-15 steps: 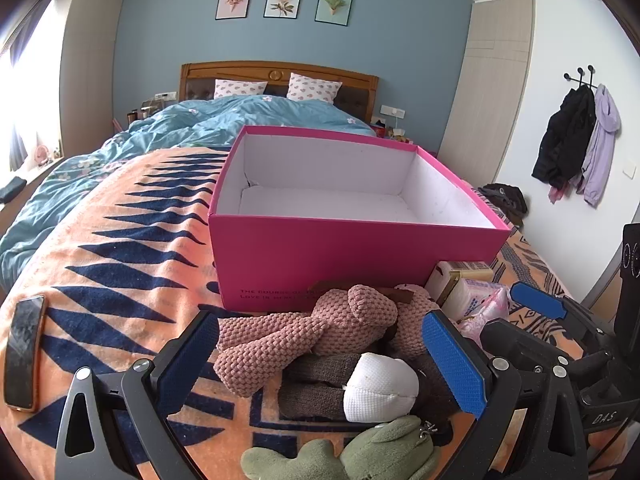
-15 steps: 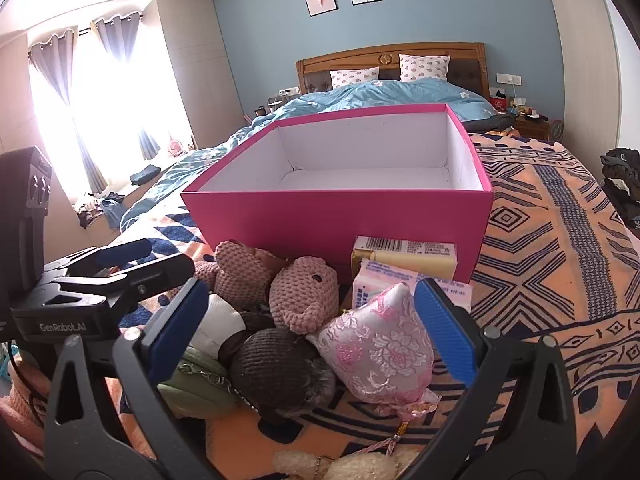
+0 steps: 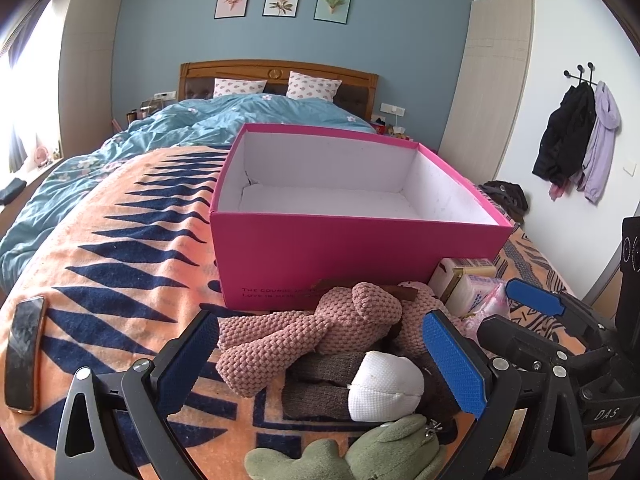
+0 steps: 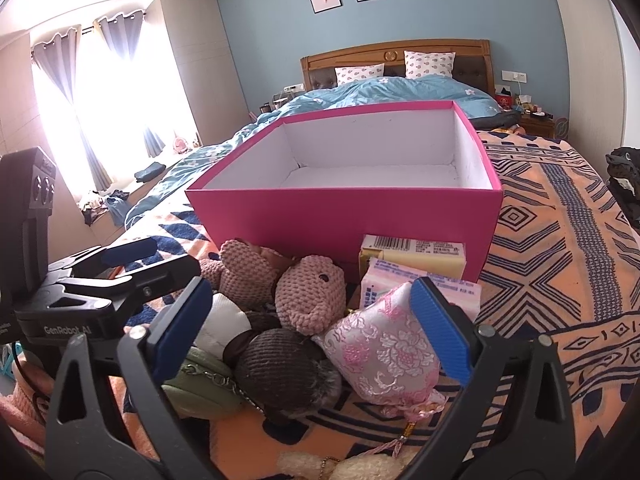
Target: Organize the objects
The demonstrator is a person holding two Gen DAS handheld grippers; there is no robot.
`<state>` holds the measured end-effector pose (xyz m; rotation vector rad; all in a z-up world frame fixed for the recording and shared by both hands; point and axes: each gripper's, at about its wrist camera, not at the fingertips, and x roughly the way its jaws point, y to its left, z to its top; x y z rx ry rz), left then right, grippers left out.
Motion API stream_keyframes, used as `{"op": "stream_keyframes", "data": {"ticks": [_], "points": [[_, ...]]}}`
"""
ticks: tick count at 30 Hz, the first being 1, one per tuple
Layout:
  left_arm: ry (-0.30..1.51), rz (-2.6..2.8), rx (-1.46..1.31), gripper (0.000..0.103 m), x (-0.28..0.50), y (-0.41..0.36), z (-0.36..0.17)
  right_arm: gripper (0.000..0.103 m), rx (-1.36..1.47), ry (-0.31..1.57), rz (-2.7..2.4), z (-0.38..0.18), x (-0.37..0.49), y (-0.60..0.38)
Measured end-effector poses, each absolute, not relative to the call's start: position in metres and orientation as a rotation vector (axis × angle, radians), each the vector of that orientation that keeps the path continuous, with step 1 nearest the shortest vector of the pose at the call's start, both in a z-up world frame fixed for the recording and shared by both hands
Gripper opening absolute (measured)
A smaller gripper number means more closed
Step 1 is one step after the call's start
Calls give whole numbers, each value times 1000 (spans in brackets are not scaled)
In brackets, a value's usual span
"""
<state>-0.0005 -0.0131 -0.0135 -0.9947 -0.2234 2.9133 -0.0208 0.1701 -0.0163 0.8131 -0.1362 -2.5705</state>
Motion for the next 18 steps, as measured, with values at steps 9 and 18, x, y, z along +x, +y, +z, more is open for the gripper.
{"op": "stream_keyframes", "data": {"ticks": [9, 18], "points": [[-223, 2888, -1047, 103, -7, -28, -23, 68, 897, -102, -2473, -25, -36, 156], [-241, 2858, -1106, 103, -14, -46, -33, 52, 1049, -44, -2447, -37, -63, 145]]}}
